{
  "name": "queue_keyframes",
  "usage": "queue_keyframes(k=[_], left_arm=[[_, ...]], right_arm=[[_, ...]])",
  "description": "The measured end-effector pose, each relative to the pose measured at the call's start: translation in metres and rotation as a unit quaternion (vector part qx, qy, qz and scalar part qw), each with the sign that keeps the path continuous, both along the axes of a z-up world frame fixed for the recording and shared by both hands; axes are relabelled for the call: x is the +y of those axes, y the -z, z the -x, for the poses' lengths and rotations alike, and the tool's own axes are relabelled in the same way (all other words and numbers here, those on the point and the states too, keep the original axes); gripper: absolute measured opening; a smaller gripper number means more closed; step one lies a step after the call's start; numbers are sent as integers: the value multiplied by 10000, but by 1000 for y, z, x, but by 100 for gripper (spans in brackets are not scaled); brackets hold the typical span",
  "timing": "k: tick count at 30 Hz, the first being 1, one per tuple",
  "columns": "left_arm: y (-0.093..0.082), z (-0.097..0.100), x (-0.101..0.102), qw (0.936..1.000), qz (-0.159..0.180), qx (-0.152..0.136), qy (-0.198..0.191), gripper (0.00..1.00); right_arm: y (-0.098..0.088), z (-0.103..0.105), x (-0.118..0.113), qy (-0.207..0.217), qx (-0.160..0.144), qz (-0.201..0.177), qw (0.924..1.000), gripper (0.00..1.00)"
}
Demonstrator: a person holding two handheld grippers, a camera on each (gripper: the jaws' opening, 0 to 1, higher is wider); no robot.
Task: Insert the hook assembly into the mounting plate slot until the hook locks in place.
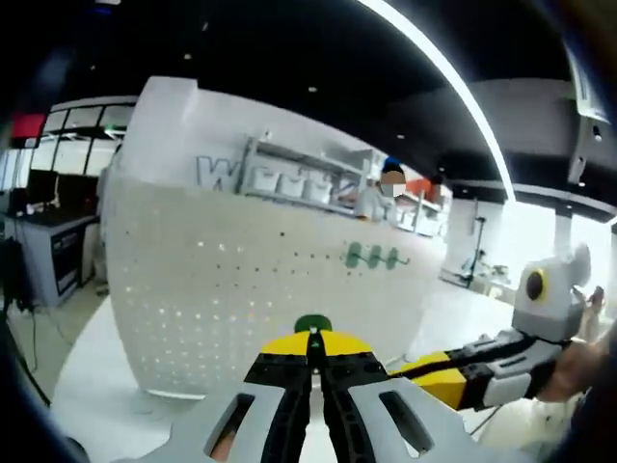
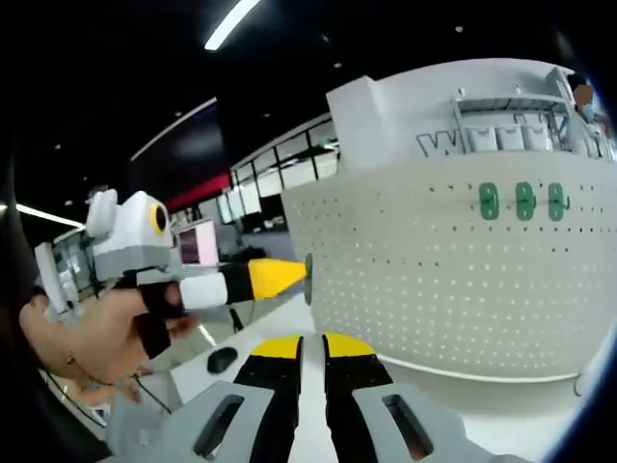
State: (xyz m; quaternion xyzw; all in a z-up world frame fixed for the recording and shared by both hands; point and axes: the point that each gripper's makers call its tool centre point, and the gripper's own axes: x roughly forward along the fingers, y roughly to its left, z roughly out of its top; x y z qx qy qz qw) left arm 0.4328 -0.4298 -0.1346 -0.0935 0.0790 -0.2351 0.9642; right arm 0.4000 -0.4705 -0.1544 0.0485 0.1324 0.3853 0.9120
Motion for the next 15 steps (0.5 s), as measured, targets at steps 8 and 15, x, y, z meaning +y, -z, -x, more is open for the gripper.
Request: queue_keyframes(k=[8,15], left_arm=[[3,23,-16,9997,106,107,190,1],[2,32,-23,9991,227,139,328,1]], right_arm=[[-5,1,1,-16,-10,-57,10000,6],[-7,5,5,-105,-22,-30,9999,6]])
